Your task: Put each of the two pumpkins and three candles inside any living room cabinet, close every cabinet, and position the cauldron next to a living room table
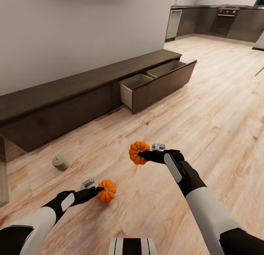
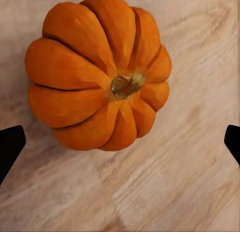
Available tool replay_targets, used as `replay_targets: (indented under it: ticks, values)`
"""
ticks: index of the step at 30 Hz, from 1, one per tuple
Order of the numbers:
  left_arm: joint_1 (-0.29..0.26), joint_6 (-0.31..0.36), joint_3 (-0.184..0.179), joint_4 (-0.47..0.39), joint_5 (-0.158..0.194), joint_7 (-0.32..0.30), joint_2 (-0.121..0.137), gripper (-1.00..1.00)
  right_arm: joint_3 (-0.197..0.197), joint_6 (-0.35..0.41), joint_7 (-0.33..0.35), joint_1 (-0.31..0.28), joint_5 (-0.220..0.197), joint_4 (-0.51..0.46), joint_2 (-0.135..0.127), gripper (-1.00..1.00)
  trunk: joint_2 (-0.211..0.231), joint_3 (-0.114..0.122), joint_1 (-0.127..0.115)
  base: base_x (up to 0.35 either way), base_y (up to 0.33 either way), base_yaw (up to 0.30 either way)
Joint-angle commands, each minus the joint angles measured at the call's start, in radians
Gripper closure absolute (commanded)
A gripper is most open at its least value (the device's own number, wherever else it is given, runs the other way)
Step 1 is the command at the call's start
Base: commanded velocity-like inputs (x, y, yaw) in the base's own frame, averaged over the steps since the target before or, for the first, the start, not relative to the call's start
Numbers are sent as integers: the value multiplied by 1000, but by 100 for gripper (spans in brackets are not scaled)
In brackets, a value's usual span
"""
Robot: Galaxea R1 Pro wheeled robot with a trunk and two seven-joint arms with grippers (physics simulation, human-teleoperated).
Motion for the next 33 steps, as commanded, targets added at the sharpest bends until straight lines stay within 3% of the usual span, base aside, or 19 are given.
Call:
replay_targets:
  ticks: [1, 10, 19, 33]
  values:
    - [0, 5, -8, -1, 10, 0, 0, -100, -1, 4, 5, 0, 4, -1, 0, 100, 0, -1, 0, 306, 0, 0]
    - [0, 5, -8, -1, 10, 50, 0, -100, -1, 4, 5, 0, 4, 0, 0, 100, 0, -1, 0, 123, 0, 0]
    - [0, 5, -8, -1, 10, 54, -1, -100, -1, 4, 5, 0, 4, 1, 0, 100, 0, -1, 0, 2, 0, 0]
    - [0, 5, -9, -2, 10, 53, -2, -100, -1, 4, 5, 0, 4, 7, 0, 100, -3, -51, 6, 0, 0, 0]
